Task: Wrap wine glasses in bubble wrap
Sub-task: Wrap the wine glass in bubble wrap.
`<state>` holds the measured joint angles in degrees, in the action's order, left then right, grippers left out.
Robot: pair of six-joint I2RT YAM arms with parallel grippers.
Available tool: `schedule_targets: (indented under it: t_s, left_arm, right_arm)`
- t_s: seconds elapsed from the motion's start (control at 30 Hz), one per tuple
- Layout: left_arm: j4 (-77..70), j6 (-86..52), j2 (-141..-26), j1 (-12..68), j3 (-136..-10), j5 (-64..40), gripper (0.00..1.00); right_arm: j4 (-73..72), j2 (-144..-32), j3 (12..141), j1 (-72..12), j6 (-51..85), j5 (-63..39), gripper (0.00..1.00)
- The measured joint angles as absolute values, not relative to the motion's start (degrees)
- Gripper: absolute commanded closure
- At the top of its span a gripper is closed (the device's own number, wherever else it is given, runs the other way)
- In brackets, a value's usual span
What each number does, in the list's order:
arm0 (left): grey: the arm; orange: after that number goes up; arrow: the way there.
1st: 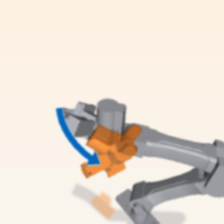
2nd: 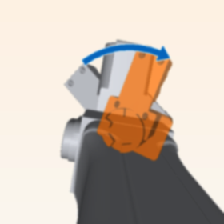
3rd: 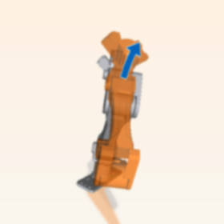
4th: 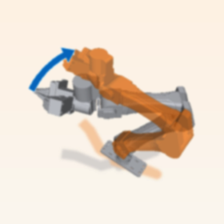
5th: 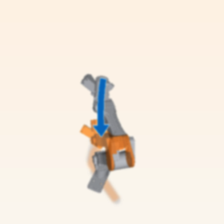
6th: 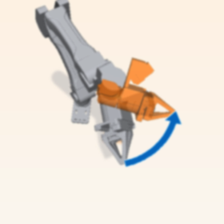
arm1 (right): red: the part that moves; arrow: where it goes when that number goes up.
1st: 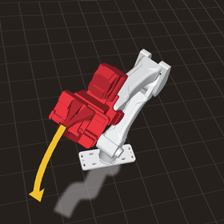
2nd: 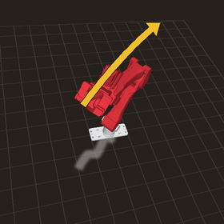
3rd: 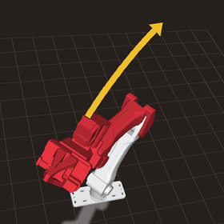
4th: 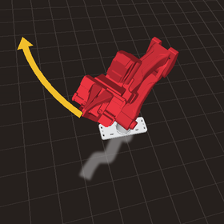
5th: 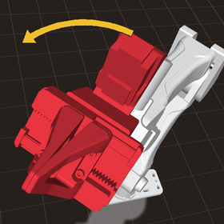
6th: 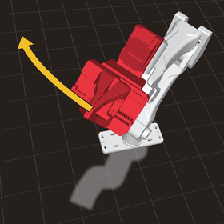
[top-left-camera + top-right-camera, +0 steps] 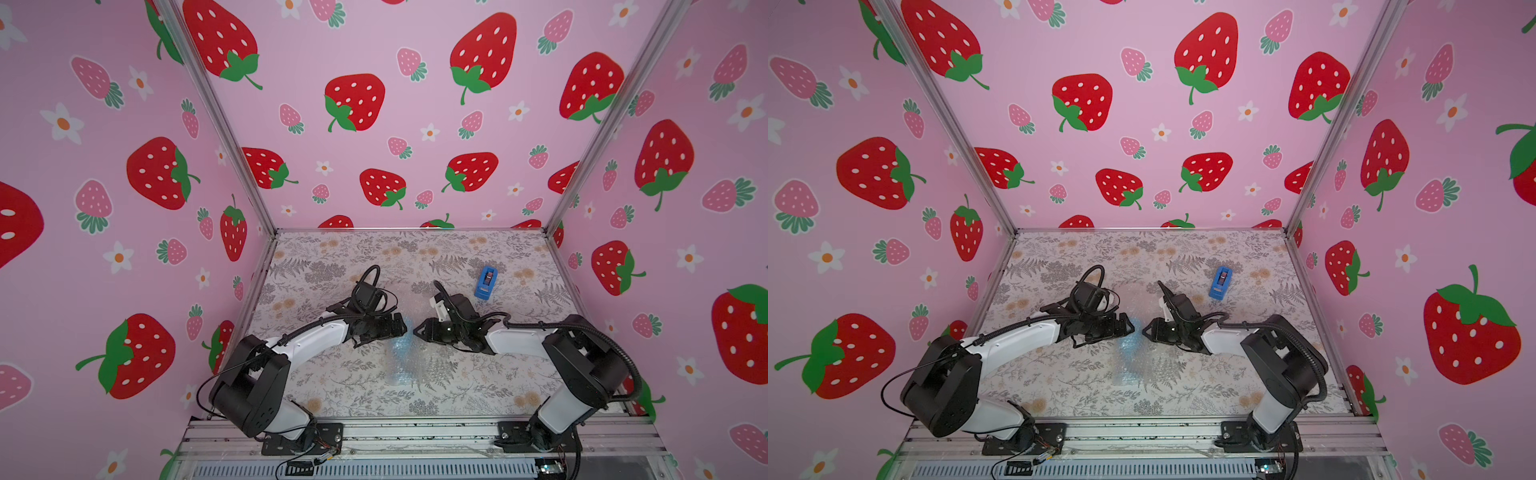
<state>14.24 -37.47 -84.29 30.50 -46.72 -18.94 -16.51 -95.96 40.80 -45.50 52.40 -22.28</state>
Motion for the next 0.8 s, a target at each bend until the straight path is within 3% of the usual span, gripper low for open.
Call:
schedule_targets:
  t_s: [0.67, 0.8]
  left_arm:
    - [5.76, -37.45, -85.06, 27.27, -43.0, -24.05, 0.0]
    - [6.94, -37.21, -86.91, 27.38, -43.64, -23.99, 0.13]
  right_arm:
    - [-16.21, -100.64, 43.99, -47.22, 52.25, -21.91, 0.62]
    - [-16.23, -100.68, 43.99, -47.35, 52.18, -21.76, 0.62]
